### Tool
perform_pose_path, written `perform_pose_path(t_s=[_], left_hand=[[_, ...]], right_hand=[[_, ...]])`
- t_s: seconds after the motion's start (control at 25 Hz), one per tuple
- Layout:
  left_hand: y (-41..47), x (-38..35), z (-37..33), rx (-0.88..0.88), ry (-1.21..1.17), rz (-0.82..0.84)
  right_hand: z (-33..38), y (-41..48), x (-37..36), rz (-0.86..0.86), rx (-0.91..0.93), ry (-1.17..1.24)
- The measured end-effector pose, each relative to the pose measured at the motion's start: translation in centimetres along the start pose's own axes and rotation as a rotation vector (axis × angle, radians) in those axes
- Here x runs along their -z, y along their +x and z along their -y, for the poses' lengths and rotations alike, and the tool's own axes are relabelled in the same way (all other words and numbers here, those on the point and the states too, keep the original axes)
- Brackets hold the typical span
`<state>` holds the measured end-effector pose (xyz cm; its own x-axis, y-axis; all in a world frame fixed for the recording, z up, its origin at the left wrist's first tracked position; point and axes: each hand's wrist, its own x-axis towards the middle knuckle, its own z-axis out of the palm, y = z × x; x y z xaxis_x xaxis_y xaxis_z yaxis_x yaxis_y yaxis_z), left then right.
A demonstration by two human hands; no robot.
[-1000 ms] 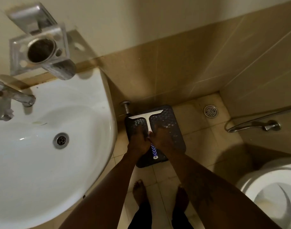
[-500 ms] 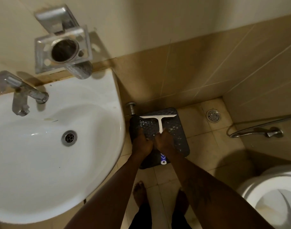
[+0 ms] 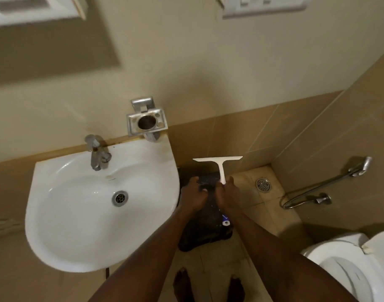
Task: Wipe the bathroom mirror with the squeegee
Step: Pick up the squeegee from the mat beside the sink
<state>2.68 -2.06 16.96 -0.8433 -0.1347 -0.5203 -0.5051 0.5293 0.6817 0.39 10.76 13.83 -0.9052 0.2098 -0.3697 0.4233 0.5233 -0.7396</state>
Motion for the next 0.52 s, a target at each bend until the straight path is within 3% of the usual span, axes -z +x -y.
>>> perform_pose_path(t_s=[0.28, 0.52], left_hand=[[-5.4, 7.6, -0.8, -0.13, 0.003, -0.134], [-10.1, 13.0, -1.9, -0.197, 0.01, -0.293]], right_hand=[[4.6, -5.4, 2.9, -0.145, 0.176, 0.105], [9.1, -9.6, 5.8, -0.205, 0.467, 0.049]])
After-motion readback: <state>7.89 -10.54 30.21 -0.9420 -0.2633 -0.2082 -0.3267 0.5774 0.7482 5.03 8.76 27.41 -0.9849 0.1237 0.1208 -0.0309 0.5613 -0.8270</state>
